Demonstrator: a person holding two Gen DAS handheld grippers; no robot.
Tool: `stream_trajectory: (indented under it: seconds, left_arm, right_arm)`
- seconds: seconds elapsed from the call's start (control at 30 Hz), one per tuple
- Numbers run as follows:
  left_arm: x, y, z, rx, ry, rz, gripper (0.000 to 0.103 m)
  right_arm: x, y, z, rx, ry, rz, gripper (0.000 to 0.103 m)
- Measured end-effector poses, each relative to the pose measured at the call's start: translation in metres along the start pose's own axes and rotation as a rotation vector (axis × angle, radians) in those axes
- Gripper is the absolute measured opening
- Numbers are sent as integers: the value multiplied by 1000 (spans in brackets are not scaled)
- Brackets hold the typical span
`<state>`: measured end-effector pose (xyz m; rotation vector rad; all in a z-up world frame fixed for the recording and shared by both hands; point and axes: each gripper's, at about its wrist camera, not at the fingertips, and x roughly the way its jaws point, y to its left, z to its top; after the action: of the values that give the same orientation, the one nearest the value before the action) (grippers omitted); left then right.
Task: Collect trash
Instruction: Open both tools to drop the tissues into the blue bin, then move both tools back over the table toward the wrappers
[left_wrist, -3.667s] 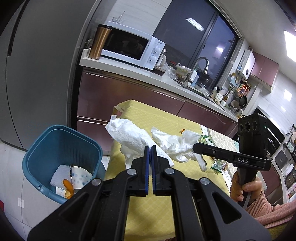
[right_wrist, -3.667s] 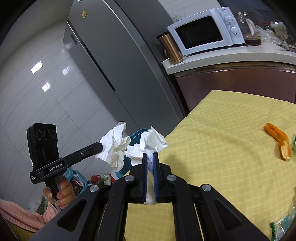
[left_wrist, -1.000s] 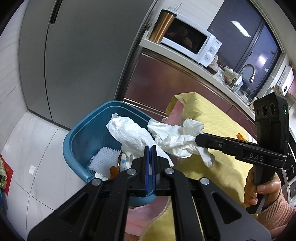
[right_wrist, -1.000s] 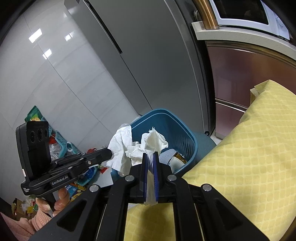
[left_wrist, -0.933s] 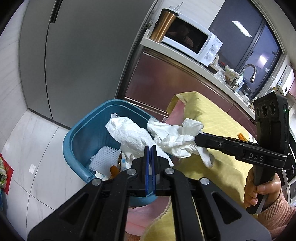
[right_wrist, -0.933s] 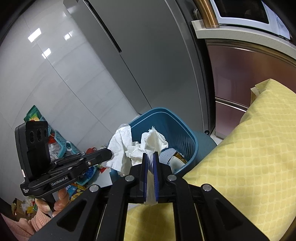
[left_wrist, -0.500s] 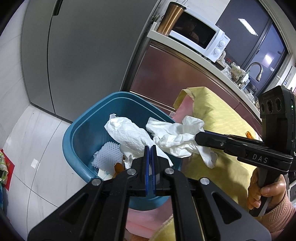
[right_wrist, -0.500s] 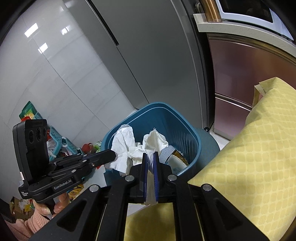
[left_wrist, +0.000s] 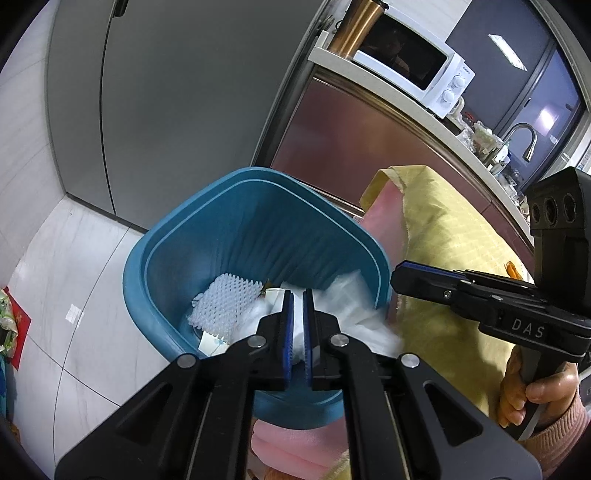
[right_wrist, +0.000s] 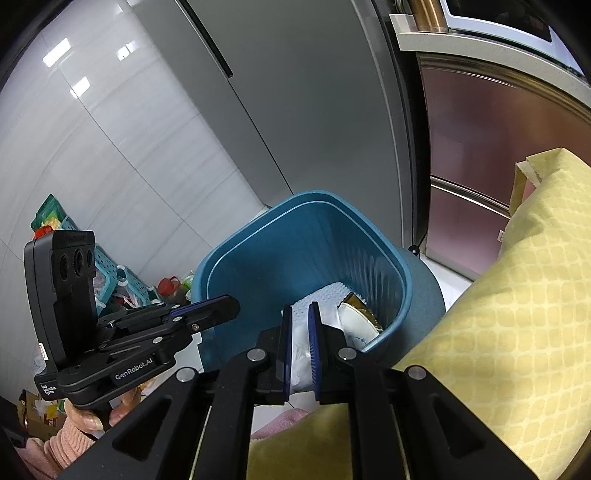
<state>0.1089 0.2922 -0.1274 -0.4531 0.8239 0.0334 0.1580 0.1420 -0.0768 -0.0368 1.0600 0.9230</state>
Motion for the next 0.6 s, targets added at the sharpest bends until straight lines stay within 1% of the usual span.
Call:
stream_trajectory:
  seconds: [0.2, 0.27, 0.3, 0.33, 0.37, 0.43, 0.53, 0.6]
  left_arm:
    - [-7, -6, -2, 2, -18, -12, 4]
    - [-12, -10, -2, 10, -30, -21, 9]
    - [-15, -13, -2, 16, -38, -25, 16]
    - [-19, -16, -3, 23, -47, -28, 20]
    - [-23, -22, -3, 40, -59, -33, 21]
    - [-30, -33, -4, 70, -76, -44, 29]
    - [-41, -55, -7, 123, -102, -90, 39]
    - [-46, -77, -11, 173, -110, -138, 40]
  right_arm:
    - [-5, 0, 0, 7, -11, 10, 9]
    - [-11, -2, -3, 5, -20, 18, 10]
    - [-17, -3, -5, 7, -28, 25, 11]
    - [-20, -4, -7, 8, -34, 28, 13]
    - [-28, -6, -9, 11, -46, 30, 15]
    - [-44, -8, -16, 7, -72, 32, 15]
    - [-70, -13, -27, -6, -110, 20, 26]
    - [-91, -20, -38, -5, -140, 7, 28]
